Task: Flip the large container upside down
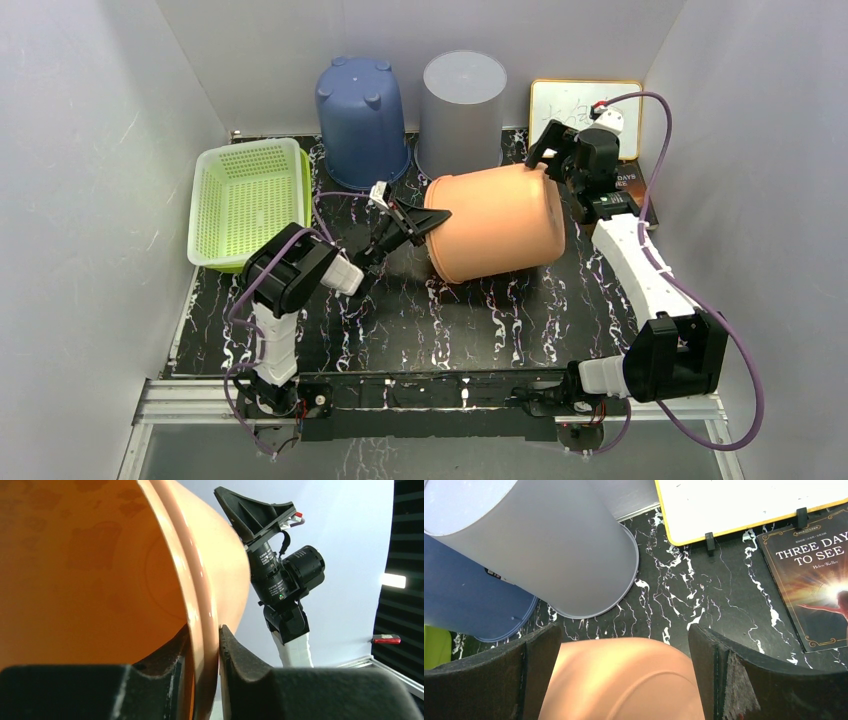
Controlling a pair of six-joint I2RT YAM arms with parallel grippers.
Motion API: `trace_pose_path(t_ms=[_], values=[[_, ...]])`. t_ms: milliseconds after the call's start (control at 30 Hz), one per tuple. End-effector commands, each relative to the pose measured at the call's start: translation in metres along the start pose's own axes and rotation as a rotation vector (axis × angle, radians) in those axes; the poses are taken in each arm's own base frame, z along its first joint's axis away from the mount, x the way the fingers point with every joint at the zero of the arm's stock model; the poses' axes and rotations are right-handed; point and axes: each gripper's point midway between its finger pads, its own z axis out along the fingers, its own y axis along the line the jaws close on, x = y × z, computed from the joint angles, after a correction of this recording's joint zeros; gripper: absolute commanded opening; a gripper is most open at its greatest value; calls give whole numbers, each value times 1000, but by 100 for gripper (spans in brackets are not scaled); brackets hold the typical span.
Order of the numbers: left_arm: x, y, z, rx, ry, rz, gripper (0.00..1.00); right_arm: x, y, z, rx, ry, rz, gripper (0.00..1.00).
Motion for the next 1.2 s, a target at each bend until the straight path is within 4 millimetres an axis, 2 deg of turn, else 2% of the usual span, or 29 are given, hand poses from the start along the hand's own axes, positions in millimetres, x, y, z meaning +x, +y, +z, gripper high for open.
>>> trace_pose_path(t_ms=[0, 167, 300, 433, 733, 933, 1033, 1167], values=[[9, 73, -51, -156, 41, 69, 22, -22, 8, -7, -42, -74, 13, 98], [-2, 89, -68, -210, 15, 72, 37, -28, 15, -21, -79, -82, 16, 98], [-7, 99, -76, -237, 15, 68, 43, -31, 27, -31, -142, -72, 6, 98], [-13, 109, -85, -266, 1, 64, 44, -25, 38, -36, -209, -37, -8, 98], [-11, 116, -94, -289, 18, 66, 46, -16, 35, -32, -200, -18, -12, 98], [-8, 110, -95, -279, 33, 85, 46, -6, 30, -29, -187, 2, -13, 98], [-10, 103, -91, -263, 33, 96, 46, 6, 26, -31, -185, 25, -13, 98], [-11, 96, -84, -253, 53, 119, 46, 34, 20, -34, -193, 78, -4, 98]])
